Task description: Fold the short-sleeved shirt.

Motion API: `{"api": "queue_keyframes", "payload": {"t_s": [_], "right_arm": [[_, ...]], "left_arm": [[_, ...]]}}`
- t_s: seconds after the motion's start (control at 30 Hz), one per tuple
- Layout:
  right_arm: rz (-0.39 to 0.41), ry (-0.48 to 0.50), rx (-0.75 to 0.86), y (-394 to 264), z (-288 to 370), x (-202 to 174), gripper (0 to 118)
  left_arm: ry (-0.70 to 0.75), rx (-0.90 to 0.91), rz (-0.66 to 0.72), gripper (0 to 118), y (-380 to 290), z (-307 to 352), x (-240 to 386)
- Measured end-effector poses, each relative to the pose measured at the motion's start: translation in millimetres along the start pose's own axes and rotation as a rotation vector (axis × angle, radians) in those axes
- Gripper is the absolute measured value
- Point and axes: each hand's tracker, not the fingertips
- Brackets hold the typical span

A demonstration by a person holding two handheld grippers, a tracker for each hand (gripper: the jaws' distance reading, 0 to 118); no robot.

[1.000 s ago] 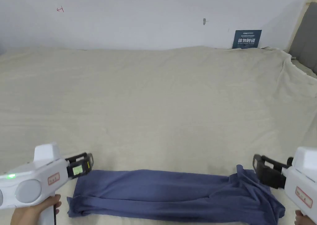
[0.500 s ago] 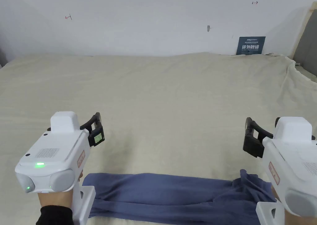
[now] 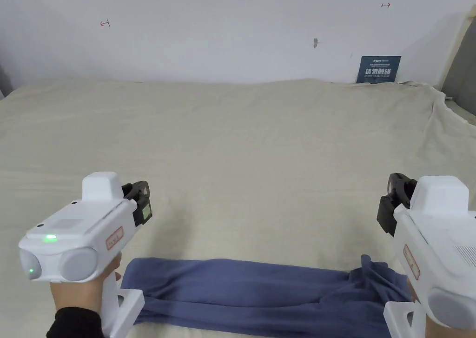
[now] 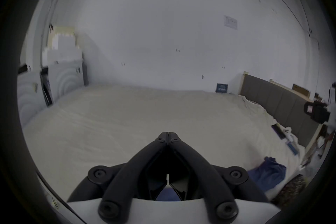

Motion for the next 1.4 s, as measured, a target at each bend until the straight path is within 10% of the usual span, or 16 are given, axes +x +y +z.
{"api": "queue_keyframes", "payload": {"t_s": [0.73,1.03,1.4], "right_arm": [[0.028,-0.021,-0.121,-23,-18,-8,0],[0.040,-0.015,-0.181,-42,-32,-22,0],[0.035,-0.010,-0.209,-44,-40,-29,0]], "left_arm": [[-0.287,-0.577,0.427,0,-63,-58,-161],[-0.247,-0.698,0.497,66,-99,-86,-179],[-0.351,-0.712,0.490,66,-113,-110,-181]]}}
